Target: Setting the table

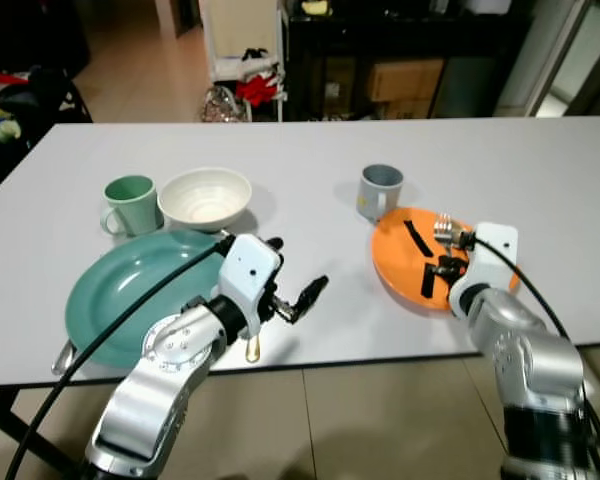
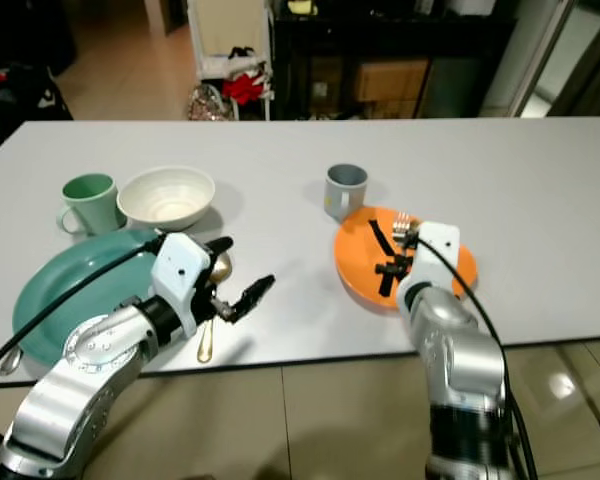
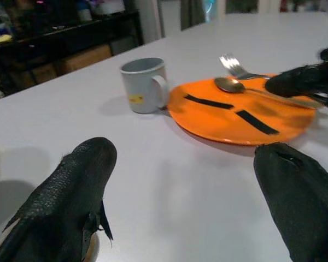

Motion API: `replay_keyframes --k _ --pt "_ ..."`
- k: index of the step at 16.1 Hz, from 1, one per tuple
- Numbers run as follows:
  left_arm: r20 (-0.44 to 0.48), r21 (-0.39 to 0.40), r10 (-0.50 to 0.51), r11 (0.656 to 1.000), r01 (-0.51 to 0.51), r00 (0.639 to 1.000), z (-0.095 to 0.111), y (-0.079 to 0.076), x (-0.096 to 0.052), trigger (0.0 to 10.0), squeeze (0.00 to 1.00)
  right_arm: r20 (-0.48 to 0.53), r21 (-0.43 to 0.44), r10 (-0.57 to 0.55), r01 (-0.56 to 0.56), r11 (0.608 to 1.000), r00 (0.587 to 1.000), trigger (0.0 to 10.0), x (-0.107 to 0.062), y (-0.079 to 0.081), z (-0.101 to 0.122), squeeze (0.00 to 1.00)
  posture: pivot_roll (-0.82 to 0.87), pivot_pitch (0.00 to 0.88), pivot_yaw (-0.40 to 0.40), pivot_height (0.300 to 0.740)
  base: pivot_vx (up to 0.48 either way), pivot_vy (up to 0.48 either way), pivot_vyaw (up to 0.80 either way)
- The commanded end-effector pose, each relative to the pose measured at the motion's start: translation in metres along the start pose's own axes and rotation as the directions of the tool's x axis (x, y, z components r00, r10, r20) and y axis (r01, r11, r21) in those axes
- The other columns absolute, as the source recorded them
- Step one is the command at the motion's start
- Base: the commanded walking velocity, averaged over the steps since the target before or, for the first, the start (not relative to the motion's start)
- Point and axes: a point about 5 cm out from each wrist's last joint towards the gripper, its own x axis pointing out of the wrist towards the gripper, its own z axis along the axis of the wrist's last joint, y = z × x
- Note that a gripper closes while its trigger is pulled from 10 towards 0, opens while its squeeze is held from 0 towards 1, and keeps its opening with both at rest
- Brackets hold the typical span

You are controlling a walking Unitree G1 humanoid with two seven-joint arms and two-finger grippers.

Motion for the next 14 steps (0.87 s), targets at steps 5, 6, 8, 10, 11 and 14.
replay_keyframes --k 5,6,8,10,11,14 --pt "-0.005 0.007 -0.058 0.998 0.058 0.998 0.006 -0.003 -0.002 10.0 0.0 -0.029 -0.039 0.068 -0.069 0.997 0.997 10.0 0.033 -0.006 0.007 0.0 0.04 0.0 -0.003 0.74 0.0 0.0 0.0" --pt "-0.009 0.001 -0.069 0.998 0.069 0.998 0.005 -0.004 -0.003 10.0 0.0 -0.029 -0.045 0.077 -0.078 0.996 0.997 10.0 0.038 -0.007 0.009 0.0 0.04 0.0 -0.003 0.74 0.0 0.0 0.0" --pt "-0.02 -0.001 -0.079 0.997 0.079 0.997 0.005 -0.006 -0.005 10.0 0.0 -0.03 -0.065 0.094 -0.096 0.993 0.995 10.0 0.044 -0.009 0.011 0.0 0.06 0.0 -0.005 0.74 0.0 0.0 0.0" --pt "-0.04 0.003 -0.075 0.997 0.075 0.996 0.003 -0.006 -0.007 10.0 0.0 -0.03 -0.07 0.106 -0.108 0.992 0.994 10.0 0.049 -0.01 0.01 0.0 0.06 0.0 -0.006 0.74 0.0 0.0 0.0" --pt "-0.07 0.006 -0.069 0.998 0.069 0.995 -0.001 -0.004 -0.009 10.0 0.0 -0.036 -0.074 0.11 -0.112 0.991 0.993 10.0 0.053 -0.011 0.009 0.0 0.07 0.0 -0.006 0.74 0.0 0.0 0.0" --pt "-0.085 0.005 -0.078 0.997 0.079 0.993 -0.003 -0.004 -0.012 10.0 0.0 -0.04 -0.08 0.115 -0.118 0.99 0.993 10.0 0.056 -0.01 0.008 0.0 0.07 0.0 -0.008 0.74 0.0 0.0 0.0"
